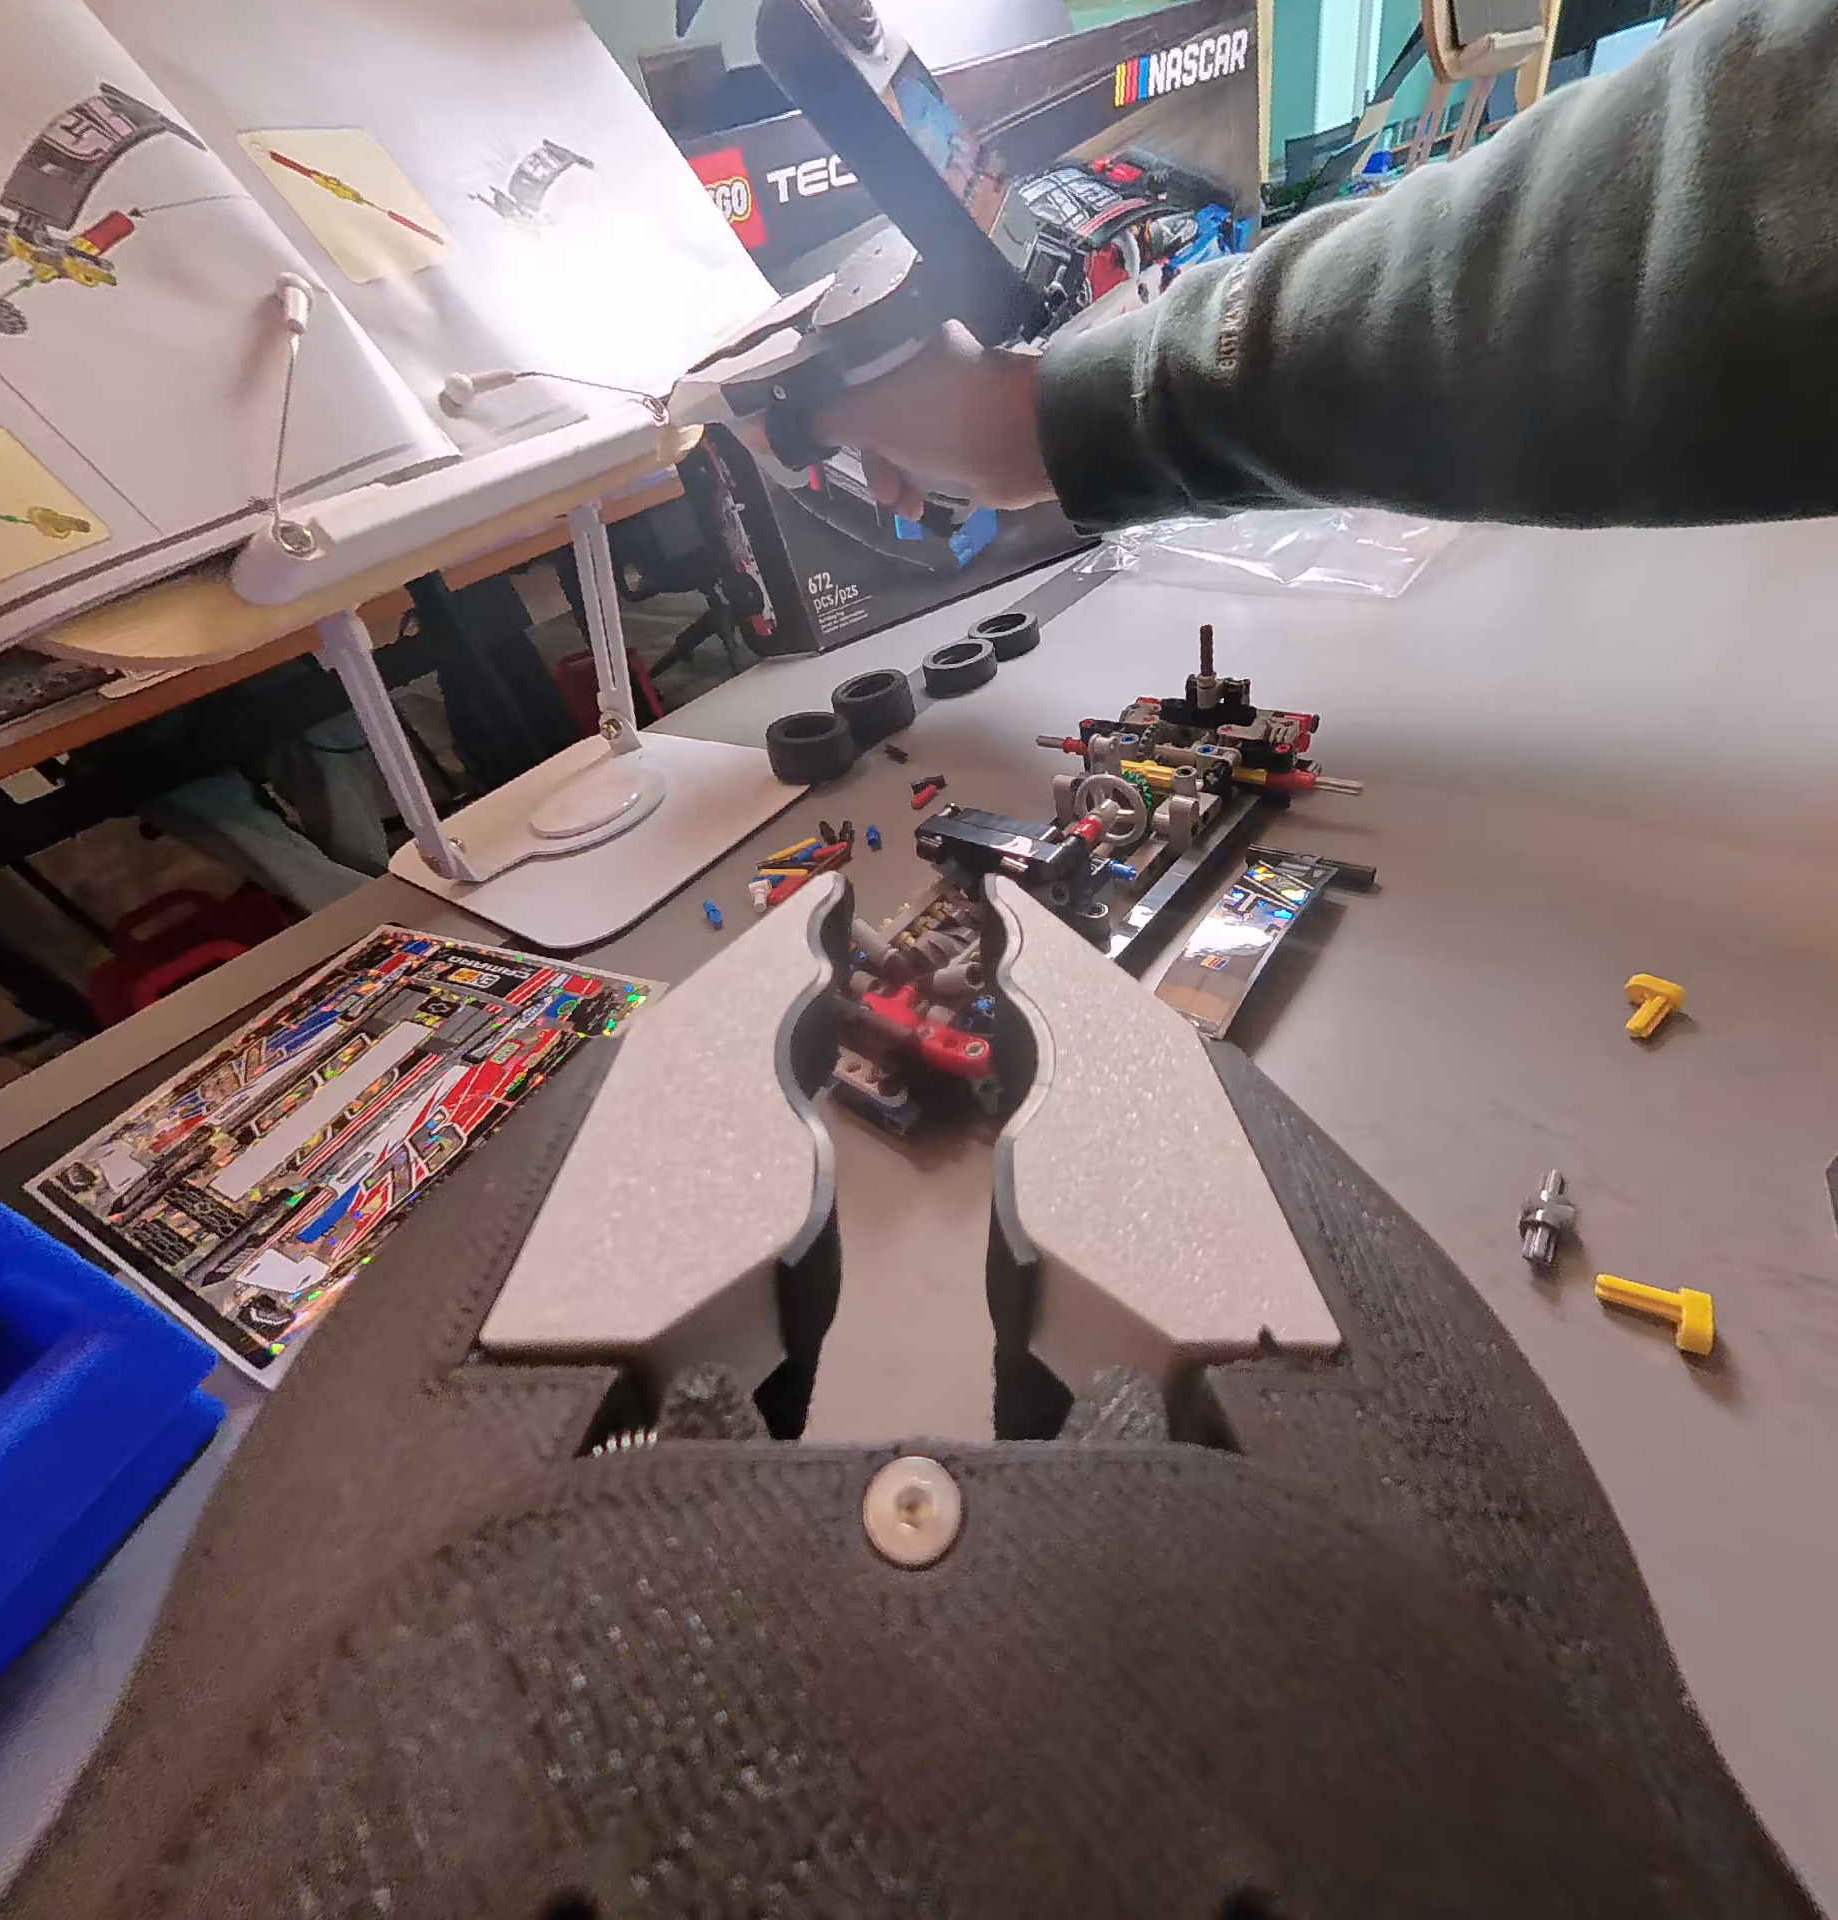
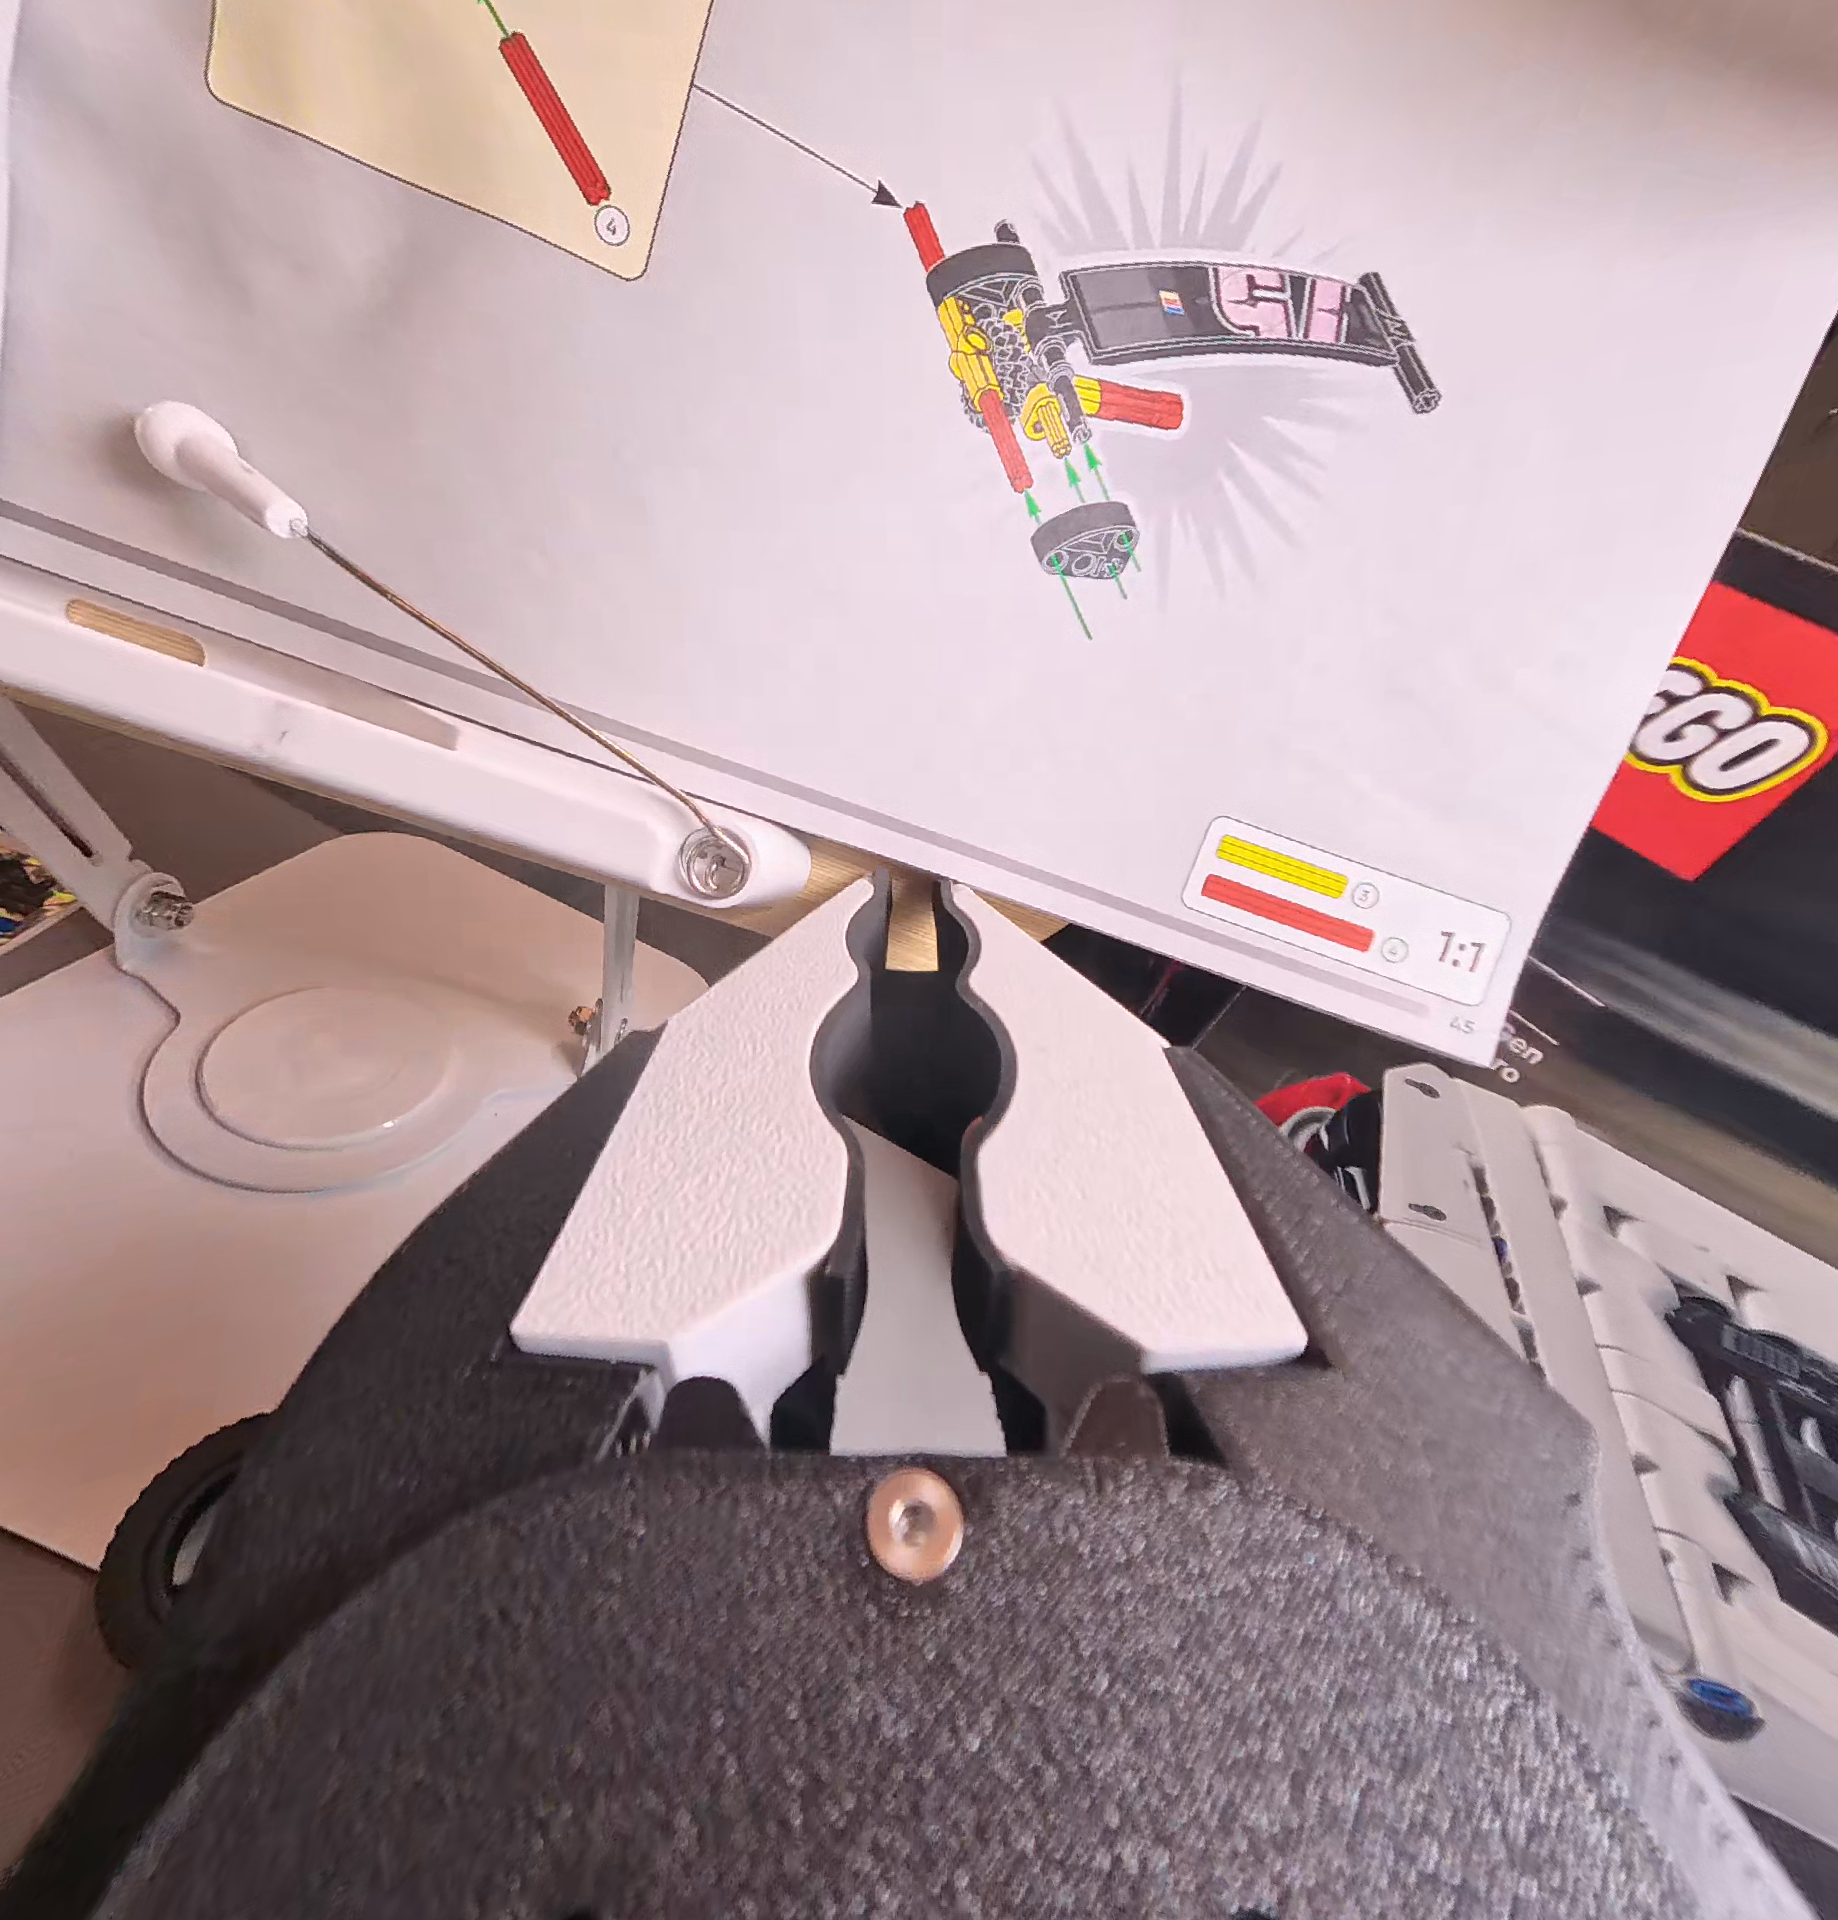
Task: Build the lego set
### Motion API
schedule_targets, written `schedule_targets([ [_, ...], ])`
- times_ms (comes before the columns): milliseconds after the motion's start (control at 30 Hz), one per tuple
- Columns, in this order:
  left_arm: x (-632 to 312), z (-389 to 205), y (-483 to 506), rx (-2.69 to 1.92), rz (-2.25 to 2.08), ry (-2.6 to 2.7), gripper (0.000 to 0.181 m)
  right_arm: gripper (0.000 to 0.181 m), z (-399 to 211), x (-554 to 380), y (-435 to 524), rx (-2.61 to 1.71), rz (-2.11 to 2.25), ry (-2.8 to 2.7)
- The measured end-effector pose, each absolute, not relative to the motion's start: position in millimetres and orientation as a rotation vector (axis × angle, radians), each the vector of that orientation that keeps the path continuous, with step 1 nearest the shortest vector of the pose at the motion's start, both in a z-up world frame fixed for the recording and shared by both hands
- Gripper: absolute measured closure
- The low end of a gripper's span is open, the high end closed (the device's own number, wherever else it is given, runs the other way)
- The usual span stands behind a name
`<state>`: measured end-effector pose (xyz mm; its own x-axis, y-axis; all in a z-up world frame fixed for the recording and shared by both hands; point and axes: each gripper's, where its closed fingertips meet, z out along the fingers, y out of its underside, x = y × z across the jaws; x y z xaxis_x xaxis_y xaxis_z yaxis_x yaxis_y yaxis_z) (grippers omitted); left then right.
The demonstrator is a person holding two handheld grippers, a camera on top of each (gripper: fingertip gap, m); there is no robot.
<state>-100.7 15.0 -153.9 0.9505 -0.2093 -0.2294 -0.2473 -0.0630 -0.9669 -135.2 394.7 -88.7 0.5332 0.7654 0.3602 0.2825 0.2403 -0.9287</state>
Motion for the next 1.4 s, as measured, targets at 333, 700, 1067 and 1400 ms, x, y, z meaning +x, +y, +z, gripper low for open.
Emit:
schedule_targets([
  [333, -105.4, -150.6, 13.2, -1.632, 0.063, 0.341, 0.159, 0.168, -88.0, -132.1, 381.0, -1.343, 0.394, -1.072],
  [700, -116.7, -143.9, 12.3, -1.612, 0.086, 0.272, 0.157, 0.164, -60.6, -44.7, 252.8, -1.315, 0.625, -1.007],
  [1067, -118.1, -144.1, 13.3, -1.619, 0.087, 0.254, 0.156, 0.16, -135.4, 43.8, 61.2, -1.343, 0.875, -1.305],
  [1400, -112.6, -140.8, 12.0, -1.607, 0.108, 0.293, 0.157, 0.162, -129.0, 53.5, 63.6, -1.203, 0.928, -1.19],
])
